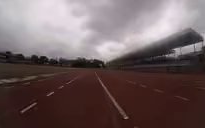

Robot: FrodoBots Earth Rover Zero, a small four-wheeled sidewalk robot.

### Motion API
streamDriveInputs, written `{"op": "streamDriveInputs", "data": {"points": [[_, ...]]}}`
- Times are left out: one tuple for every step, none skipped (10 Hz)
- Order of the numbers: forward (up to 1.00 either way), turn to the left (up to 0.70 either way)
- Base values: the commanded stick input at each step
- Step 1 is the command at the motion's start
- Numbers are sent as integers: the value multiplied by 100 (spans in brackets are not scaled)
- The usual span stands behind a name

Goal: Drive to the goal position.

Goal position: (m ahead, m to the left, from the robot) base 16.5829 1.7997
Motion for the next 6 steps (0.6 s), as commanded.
{"op": "streamDriveInputs", "data": {"points": [[70,0],[70,0],[70,0],[70,0],[70,0],[70,0]]}}
